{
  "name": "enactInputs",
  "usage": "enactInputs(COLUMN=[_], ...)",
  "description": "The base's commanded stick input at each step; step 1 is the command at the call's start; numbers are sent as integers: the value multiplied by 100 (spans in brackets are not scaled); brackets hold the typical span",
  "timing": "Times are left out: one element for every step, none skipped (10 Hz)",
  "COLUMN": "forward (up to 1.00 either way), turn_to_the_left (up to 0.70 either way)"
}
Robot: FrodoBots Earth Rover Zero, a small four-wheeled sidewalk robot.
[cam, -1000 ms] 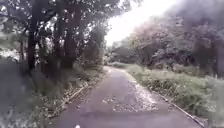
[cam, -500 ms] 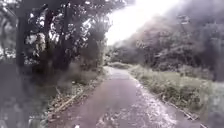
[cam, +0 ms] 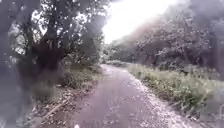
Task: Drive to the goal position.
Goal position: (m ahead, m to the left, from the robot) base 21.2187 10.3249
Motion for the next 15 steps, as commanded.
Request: enactInputs(forward=[100,100,100,100,100,100,100,100,100,100,100,100,100,100,100], turn_to_the_left=[-10,-15,-14,0,0,0,0,-3,-17,-24,-23,-9,-1,-4,-10])
